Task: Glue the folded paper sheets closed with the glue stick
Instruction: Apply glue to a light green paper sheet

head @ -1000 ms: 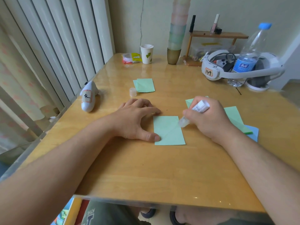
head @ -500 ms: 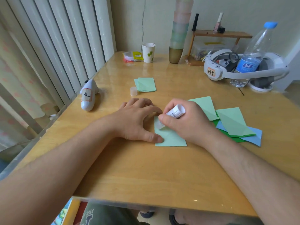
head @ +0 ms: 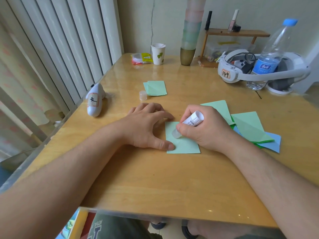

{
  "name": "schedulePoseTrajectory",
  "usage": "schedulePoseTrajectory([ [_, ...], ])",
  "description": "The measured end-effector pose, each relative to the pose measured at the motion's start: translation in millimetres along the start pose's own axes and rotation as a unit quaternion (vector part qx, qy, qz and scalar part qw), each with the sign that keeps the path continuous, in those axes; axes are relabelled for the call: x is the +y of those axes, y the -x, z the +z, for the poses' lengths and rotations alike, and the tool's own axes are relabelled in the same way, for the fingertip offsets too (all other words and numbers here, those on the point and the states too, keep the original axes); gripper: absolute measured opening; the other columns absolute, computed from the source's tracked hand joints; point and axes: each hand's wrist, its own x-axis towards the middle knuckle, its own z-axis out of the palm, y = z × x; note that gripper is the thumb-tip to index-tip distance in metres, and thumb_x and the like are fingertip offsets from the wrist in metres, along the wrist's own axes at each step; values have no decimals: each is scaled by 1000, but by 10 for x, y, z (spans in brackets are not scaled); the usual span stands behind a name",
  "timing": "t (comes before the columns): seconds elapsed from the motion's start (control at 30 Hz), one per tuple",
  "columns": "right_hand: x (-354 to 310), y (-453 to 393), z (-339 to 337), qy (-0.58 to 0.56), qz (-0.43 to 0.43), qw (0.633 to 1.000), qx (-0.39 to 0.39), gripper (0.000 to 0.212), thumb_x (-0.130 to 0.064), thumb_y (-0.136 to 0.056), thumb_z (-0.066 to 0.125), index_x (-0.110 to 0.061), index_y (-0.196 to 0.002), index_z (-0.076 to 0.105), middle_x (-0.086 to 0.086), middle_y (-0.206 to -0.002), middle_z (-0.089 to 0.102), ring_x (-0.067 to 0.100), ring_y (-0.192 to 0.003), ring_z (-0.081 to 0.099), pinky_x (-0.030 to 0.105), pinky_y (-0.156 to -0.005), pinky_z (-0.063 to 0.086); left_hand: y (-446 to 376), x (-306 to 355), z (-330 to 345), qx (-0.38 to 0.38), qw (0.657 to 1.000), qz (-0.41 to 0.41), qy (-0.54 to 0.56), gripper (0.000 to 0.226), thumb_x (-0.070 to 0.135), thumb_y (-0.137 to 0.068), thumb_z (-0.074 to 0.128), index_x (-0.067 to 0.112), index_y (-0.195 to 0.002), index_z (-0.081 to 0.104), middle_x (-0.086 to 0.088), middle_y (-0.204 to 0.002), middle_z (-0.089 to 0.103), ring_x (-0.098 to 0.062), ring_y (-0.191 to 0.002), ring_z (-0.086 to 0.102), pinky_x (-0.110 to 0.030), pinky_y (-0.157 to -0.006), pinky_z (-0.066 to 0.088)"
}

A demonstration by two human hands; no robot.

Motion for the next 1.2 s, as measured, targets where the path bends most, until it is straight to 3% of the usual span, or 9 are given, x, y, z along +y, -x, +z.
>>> schedulePoseTrajectory([
  [0.43,165,64,-188,0,20,999,44,23,-20,-82,80,-18,-69,61,-14,-53,52,6,-52,42,28,-56,35,-2,-31,8,2,1000,9,-1,101,100,-60,50,56,-150,34,18,-150,29,-17,-147,19,-45,-120,21],
  [0.73,180,49,-208,17,14,999,47,23,-18,-82,76,-18,-71,56,-10,-57,50,12,-57,41,34,-58,36,-10,-29,1,2,1000,10,2,100,98,-62,54,56,-150,34,18,-150,28,-16,-146,18,-44,-121,21],
  [0.83,161,48,-238,-42,14,997,67,19,-24,-75,72,-14,-70,56,-4,-61,50,13,-60,42,32,-58,34,-11,-32,5,3,1000,11,4,101,98,-61,54,55,-150,34,19,-149,28,-15,-146,18,-43,-120,21],
  [1.0,115,28,-260,-141,-10,983,119,20,-23,-73,68,-11,-68,53,-10,-57,44,11,-60,39,29,-56,31,-12,-36,-3,-1,1000,9,4,101,98,-61,54,56,-151,34,19,-150,27,-16,-146,18,-45,-122,20],
  [1.2,62,42,-48,-186,-38,980,56,7,-24,-77,73,-19,-81,73,-14,-69,64,6,-69,56,18,-64,44,-9,-3,-2,-3,1000,4,-5,107,100,-55,49,55,-150,32,18,-148,28,-16,-144,19,-41,-117,21],
])
